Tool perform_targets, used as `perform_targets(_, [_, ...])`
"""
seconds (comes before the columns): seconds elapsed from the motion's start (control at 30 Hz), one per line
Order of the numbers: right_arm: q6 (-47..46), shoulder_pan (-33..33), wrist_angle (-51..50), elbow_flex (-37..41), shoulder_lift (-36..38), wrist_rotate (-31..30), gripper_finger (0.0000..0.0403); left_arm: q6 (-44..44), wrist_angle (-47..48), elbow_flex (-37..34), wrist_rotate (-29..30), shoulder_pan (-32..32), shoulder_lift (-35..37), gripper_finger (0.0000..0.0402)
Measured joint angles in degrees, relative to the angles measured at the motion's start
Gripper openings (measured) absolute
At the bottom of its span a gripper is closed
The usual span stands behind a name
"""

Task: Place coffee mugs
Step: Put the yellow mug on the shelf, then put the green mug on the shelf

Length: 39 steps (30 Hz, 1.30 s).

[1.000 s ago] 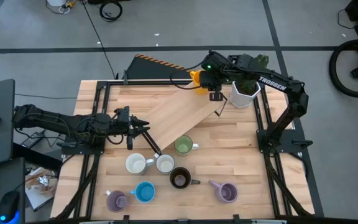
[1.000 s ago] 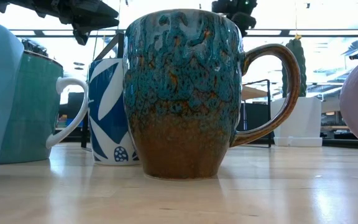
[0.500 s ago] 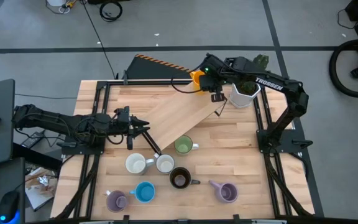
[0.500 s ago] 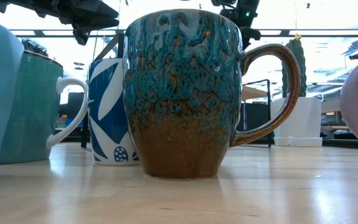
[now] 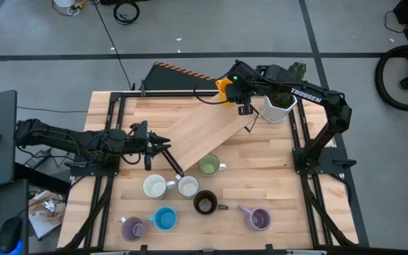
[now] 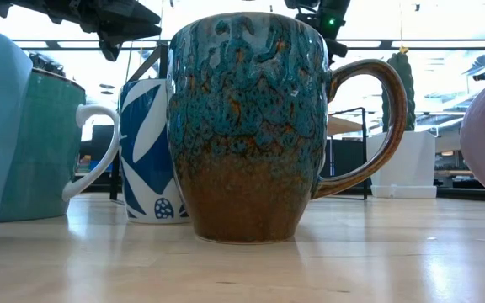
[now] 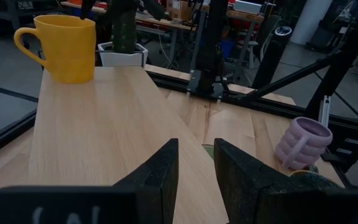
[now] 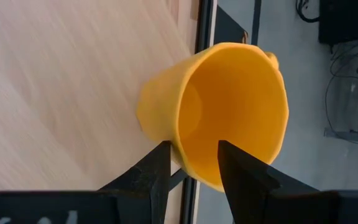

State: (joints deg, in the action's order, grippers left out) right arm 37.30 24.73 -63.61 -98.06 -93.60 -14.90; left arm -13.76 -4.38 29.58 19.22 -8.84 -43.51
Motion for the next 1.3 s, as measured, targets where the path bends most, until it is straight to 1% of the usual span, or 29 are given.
perform_targets(0.13, [-0.2,-1.1,-0.7,-0.2,0.0,-0.5,0.0139,0.0,0.0,0.0,0.0,0.0,0.0,0.0107])
perform_targets(0.27, [-0.2,-2.8,-1.1,-2.4,0.0,-0.5,0.0139,0.0,0.0,0.0,0.0,0.0,0.0,0.0107])
perform_targets(0.43, [-1.8,-4.8,-1.7,-4.9,0.0,-2.3,0.0139,-0.6,0.6,0.0,0.0,0.0,0.0,0.0107])
perform_targets(0.47, [-2.6,-5.5,-2.1,-5.0,0.0,-1.5,0.0139,-0.6,0.9,0.0,0.0,0.0,0.0,0.0107])
perform_targets(0.53, [-3.7,-7.4,-2.4,-5.0,0.0,1.7,0.0139,-0.6,1.5,0.0,0.0,0.0,0.0,0.0107])
perform_targets(0.6, [-5.0,-9.9,-2.4,-4.9,0.0,5.0,0.0139,-0.6,1.6,0.0,0.0,0.0,0.0,0.0107])
perform_targets(0.63, [-5.9,-11.4,-1.8,-4.6,0.0,5.7,0.0139,-0.6,1.6,0.0,0.0,0.0,0.0,0.0107])
perform_targets(0.9, [-16.3,-23.3,-0.7,-1.1,0.1,6.7,0.0139,-0.2,2.5,0.0,0.0,0.0,0.0,0.0107])
perform_targets(1.07, [-21.6,-30.3,4.1,3.9,0.1,7.1,0.0139,0.2,2.7,0.0,0.0,0.0,0.0,0.0107])
perform_targets(1.2, [-26.2,-34.1,9.1,8.0,0.0,7.2,0.0139,1.2,2.6,0.0,0.0,0.0,0.0,0.0107])
perform_targets(1.3, [-28.4,-35.6,12.4,10.2,-0.8,8.3,0.0141,1.4,2.5,0.0,0.0,0.0,0.0,0.0107])
